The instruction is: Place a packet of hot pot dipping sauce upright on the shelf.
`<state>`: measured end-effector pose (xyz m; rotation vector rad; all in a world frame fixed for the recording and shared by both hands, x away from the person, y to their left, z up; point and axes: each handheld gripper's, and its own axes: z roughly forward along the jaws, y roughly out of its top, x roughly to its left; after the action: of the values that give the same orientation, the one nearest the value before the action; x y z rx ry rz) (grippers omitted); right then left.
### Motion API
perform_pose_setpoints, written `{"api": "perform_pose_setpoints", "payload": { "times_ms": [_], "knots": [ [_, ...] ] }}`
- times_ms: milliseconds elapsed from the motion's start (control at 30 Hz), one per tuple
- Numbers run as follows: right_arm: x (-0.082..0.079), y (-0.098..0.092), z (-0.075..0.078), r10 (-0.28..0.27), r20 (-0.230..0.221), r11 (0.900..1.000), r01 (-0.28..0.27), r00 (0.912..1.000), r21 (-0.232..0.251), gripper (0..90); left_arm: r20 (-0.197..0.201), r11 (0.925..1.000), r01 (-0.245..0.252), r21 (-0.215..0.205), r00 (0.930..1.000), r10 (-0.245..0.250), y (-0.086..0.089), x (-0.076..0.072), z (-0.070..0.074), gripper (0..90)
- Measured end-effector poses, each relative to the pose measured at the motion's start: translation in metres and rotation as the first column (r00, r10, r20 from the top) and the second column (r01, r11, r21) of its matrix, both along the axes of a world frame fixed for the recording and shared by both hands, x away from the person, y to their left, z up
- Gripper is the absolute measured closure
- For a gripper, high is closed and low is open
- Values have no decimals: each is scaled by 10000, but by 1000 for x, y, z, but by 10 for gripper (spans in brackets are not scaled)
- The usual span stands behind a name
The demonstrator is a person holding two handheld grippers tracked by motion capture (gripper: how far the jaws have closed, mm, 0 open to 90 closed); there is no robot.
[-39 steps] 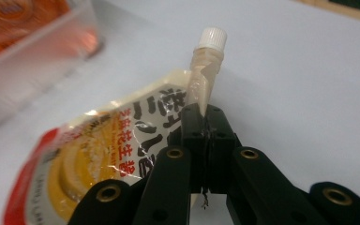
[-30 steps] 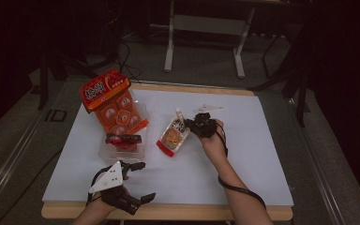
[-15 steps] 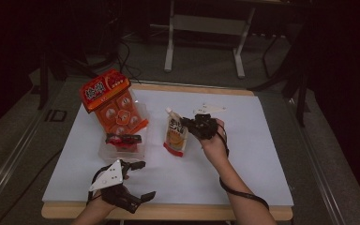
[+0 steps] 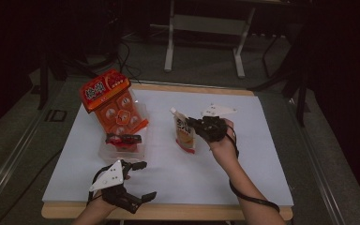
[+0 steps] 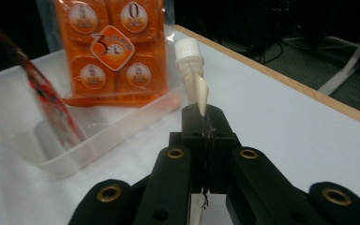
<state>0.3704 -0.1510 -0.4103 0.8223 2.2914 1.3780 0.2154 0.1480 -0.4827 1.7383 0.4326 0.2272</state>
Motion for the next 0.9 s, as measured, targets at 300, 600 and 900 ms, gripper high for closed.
{"api": "perform_pose_setpoints", "payload": {
  "times_ms": [300, 600, 900],
  "knots": [
    [-31, -16, 20, 485, 332, 9986, -492, 9983, 212, 892, -65, 9999, 124, -107, 9999, -124, -2, -2, 4, 36],
    [-70, -26, 35, 1188, 832, 9916, -1225, 9894, 409, 892, -303, 9992, 352, -199, 9989, -358, -6, -4, 12, 22],
    [-103, -33, 45, 1936, 1085, 9776, -2010, 9751, 622, 892, -94, 9983, 543, -226, 9985, -545, -8, -5, 25, 20]
  ]
}}
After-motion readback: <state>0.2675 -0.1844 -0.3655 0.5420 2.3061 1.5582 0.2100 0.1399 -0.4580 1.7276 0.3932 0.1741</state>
